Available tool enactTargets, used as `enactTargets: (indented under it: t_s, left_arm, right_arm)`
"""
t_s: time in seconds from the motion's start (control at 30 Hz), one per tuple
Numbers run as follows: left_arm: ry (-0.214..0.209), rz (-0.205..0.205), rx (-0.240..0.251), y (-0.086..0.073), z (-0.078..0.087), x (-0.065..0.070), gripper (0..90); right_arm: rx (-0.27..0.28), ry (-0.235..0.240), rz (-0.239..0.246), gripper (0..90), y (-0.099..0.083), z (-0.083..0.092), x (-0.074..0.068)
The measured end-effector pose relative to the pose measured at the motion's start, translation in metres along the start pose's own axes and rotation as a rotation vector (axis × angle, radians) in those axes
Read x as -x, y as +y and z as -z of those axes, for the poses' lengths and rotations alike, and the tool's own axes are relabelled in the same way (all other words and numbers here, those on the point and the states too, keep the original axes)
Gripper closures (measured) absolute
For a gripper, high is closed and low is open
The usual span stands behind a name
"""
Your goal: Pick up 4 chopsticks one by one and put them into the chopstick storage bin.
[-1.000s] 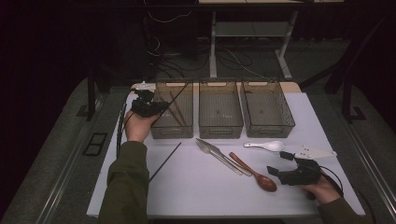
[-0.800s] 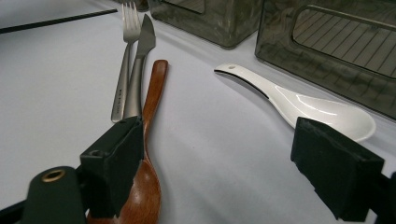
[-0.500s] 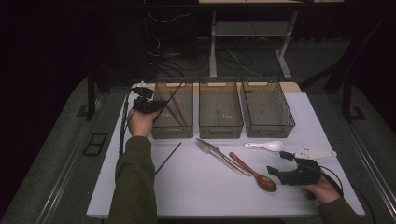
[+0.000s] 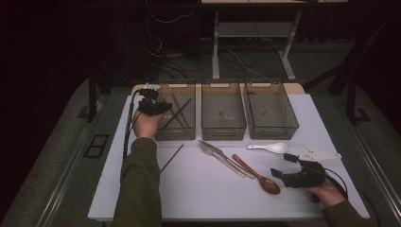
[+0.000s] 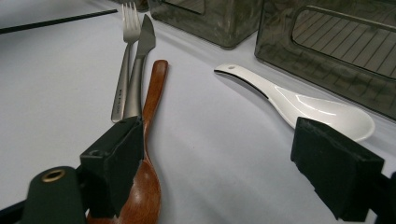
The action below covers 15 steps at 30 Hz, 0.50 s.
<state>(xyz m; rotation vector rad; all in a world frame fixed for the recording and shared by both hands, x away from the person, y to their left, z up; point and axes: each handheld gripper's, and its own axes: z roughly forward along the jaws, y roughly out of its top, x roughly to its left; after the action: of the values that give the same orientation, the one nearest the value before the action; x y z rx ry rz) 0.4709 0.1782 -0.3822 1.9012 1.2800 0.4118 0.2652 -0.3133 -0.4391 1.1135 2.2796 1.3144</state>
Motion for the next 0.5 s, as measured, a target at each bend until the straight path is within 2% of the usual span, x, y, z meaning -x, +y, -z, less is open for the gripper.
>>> enactTargets:
  t_s: [0.07, 0.27, 0.43, 0.5]
  left_arm:
    - [0.007, -0.008, 0.004, 0.000, 0.001, 0.001, 60.6]
    - [-0.014, -0.017, 0.035, 0.003, 0.009, 0.002, 49.2]
    - [-0.059, -0.032, 0.060, 0.005, 0.019, 0.006, 41.2]
    - [-0.074, -0.044, 0.056, 0.006, 0.024, 0.008, 37.9]
  right_arm:
    - [0.000, 0.000, 0.001, 17.1, 0.000, 0.000, 0.000]
    - [0.000, 0.000, 0.001, 17.1, 0.000, 0.000, 0.000]
    - [-0.002, -0.002, -0.001, 17.1, 0.000, 0.000, 0.000]
    - [-0.002, -0.001, 0.001, 17.1, 0.000, 0.000, 0.000]
